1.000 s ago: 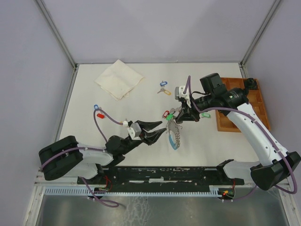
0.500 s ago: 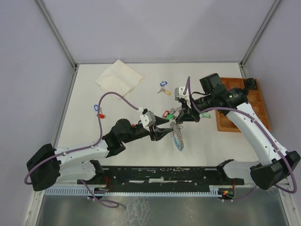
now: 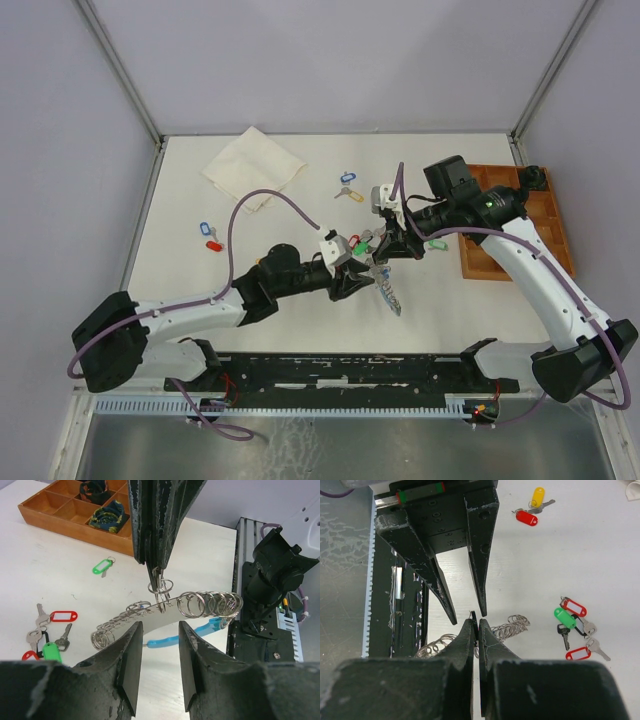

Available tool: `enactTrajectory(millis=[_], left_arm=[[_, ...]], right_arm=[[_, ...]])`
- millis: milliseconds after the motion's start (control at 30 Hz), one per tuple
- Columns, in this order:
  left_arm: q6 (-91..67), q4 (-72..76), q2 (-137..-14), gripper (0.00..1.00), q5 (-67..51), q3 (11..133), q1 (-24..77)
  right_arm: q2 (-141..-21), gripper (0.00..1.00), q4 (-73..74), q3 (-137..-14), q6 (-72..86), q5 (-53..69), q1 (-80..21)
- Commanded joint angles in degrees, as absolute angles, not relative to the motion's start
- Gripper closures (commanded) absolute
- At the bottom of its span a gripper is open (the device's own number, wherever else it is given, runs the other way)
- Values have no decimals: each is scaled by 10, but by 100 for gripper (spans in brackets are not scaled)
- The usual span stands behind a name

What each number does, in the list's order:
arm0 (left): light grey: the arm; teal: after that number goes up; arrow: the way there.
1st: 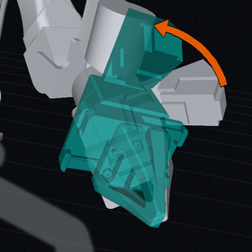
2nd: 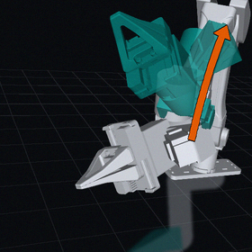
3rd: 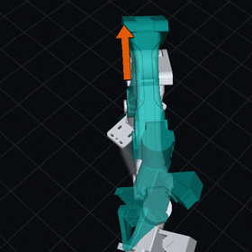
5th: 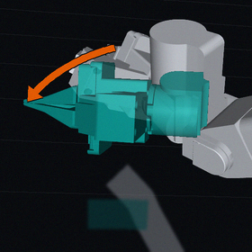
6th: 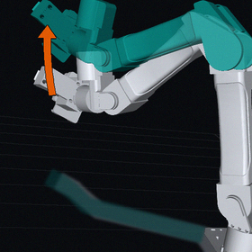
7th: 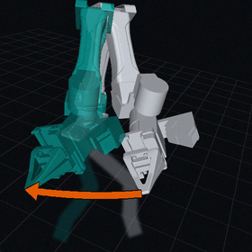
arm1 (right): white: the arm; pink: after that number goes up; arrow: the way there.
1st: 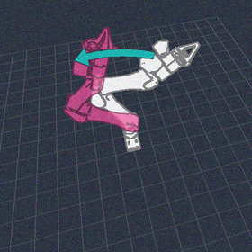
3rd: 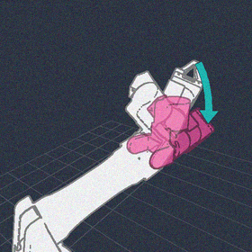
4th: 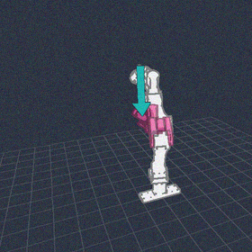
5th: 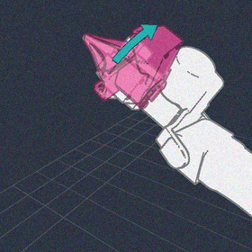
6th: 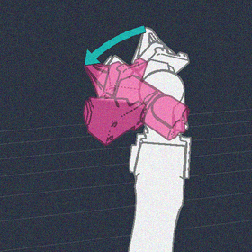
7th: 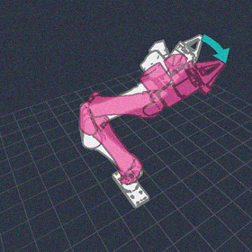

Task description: Remove the keys from the keyring

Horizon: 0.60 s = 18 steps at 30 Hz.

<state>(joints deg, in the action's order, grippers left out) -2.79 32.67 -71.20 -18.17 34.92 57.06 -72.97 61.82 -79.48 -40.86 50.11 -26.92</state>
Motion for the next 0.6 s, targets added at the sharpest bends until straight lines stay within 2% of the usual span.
enactTrajectory(millis=[0, 567], left_arm=[[-57, 357, -719, 62, -190, 380, 568], [-90, 399, -746, 72, -187, 387, 568]], right_arm=[[-726, 99, 607, -801, -416, 524, -273], [-727, 99, 607, -799, -415, 526, -274]])
